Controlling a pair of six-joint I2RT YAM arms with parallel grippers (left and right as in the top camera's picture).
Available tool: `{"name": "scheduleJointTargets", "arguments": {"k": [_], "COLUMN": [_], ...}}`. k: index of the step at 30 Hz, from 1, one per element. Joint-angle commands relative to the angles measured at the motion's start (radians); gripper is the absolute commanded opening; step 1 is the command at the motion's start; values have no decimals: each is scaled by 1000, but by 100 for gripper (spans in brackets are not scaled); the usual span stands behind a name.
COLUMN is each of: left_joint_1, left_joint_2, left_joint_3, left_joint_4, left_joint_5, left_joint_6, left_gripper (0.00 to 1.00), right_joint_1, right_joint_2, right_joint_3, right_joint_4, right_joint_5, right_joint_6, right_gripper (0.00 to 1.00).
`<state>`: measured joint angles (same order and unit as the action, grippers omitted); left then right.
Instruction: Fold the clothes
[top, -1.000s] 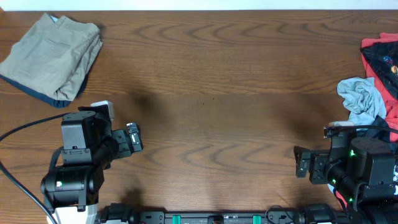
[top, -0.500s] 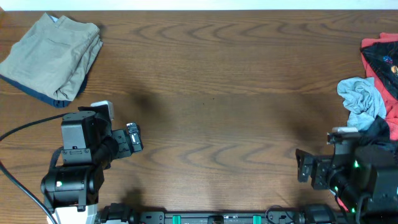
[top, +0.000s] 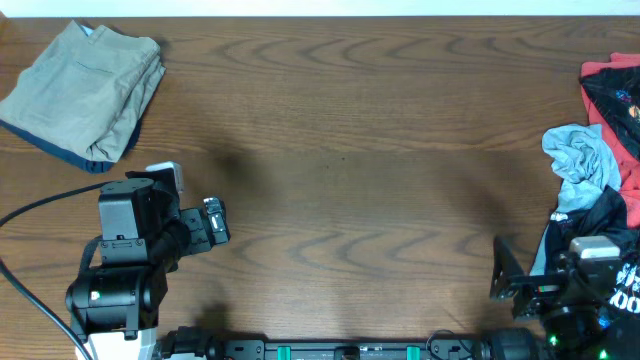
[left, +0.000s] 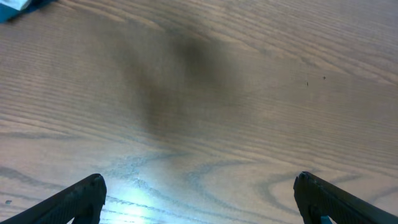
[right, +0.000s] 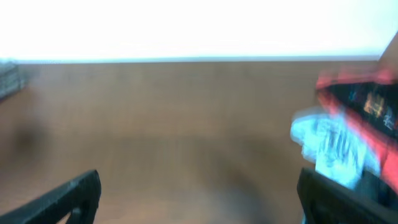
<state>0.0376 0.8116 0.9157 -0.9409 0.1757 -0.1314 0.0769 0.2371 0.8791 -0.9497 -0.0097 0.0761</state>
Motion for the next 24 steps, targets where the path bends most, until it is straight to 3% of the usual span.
{"name": "scheduleJointTargets", "arguments": {"k": [1, 10, 16, 24], "left_joint_1": [-2, -2, -2, -2], "left_joint_2": [-2, -2, -2, -2], "left_joint_3": [-6, -6, -6, -6], "left_joint_4": [-1, -1, -1, -1], "left_joint_5": [-8, -8, -8, -8], "left_joint_6": [-5, -5, -5, -5], "left_gripper": [98, 98, 98, 98], "right_joint_1": [-25, -57, -71, -78], "right_joint_2": [-87, -232, -232, -231], "right_joint_3": [-163, -676, -874, -874], "right_joint_4": [147, 813, 1104, 874], "right_joint_5": [18, 5, 14, 2], "right_joint_6": [-57, -55, -74, -98], "right_gripper": [99, 99, 99, 99]}}
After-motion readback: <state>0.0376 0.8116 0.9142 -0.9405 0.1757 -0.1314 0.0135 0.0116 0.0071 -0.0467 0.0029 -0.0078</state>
